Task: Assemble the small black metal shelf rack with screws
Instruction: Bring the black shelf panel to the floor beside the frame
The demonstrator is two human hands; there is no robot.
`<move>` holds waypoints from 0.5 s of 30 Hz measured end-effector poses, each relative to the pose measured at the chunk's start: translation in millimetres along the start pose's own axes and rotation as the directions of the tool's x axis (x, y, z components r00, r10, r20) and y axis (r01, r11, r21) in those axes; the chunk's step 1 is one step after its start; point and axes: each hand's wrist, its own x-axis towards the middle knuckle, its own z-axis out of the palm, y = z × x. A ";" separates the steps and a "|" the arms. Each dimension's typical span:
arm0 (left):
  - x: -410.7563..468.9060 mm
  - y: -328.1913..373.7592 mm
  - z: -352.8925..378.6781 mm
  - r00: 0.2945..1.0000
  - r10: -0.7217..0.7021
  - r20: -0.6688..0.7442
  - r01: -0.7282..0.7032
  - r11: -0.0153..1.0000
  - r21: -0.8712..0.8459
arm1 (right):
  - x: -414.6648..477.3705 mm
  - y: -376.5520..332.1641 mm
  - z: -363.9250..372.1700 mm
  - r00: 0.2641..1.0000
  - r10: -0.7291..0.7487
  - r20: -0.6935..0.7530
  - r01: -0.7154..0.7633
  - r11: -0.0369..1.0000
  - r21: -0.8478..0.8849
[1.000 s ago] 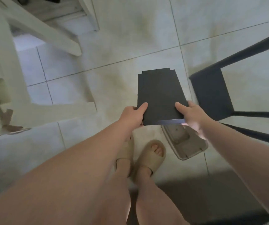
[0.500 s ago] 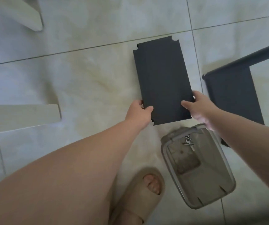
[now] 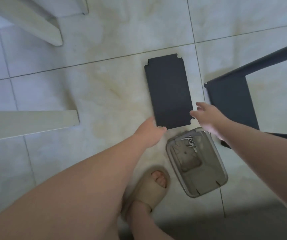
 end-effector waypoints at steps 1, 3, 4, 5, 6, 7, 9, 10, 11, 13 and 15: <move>-18.3 3.1 -5.7 1.000 0.007 0.011 -0.008 0.998 0.066 | -15.6 -5.5 -4.8 1.000 -0.024 0.006 0.025 0.998 -0.051; -56.5 10.2 -18.8 1.000 0.014 0.009 -0.016 0.973 0.232 | -50.5 -18.0 -15.8 0.998 -0.067 0.022 0.069 0.987 -0.143; -75.8 14.6 -25.9 1.000 0.022 -0.006 -0.019 0.946 0.324 | -69.5 -25.1 -22.2 0.996 -0.086 0.034 0.091 0.979 -0.181; -96.8 19.9 -33.2 0.999 0.028 -0.026 -0.015 0.913 0.407 | -89.6 -31.9 -28.9 0.993 -0.109 0.044 0.116 0.968 -0.221; -118.7 26.8 -41.5 0.998 0.040 -0.051 -0.012 0.884 0.468 | -109.8 -39.1 -35.7 0.989 -0.136 0.051 0.145 0.954 -0.262; -140.6 34.8 -50.3 0.995 0.063 -0.073 -0.017 0.859 0.511 | -130.1 -46.9 -43.9 0.985 -0.161 0.059 0.171 0.936 -0.308; -187.2 49.8 -65.7 0.988 0.114 -0.101 -0.038 0.826 0.562 | -174.2 -61.6 -61.5 0.977 -0.199 0.078 0.213 0.890 -0.403; -211.0 56.7 -72.8 0.984 0.137 -0.113 -0.048 0.818 0.573 | -195.8 -67.7 -69.9 0.973 -0.218 0.081 0.231 0.870 -0.435; -233.8 63.3 -79.5 0.980 0.158 -0.121 -0.059 0.811 0.582 | -217.1 -73.7 -78.4 0.968 -0.237 0.078 0.246 0.855 -0.457; -278.2 76.6 -92.3 0.971 0.200 -0.134 -0.082 0.798 0.597 | -258.2 -86.2 -97.1 0.958 -0.278 0.067 0.274 0.829 -0.488; -322.7 89.2 -102.7 0.957 0.243 -0.161 -0.100 0.794 0.600 | -300.4 -97.0 -115.4 0.947 -0.312 0.074 0.304 0.801 -0.516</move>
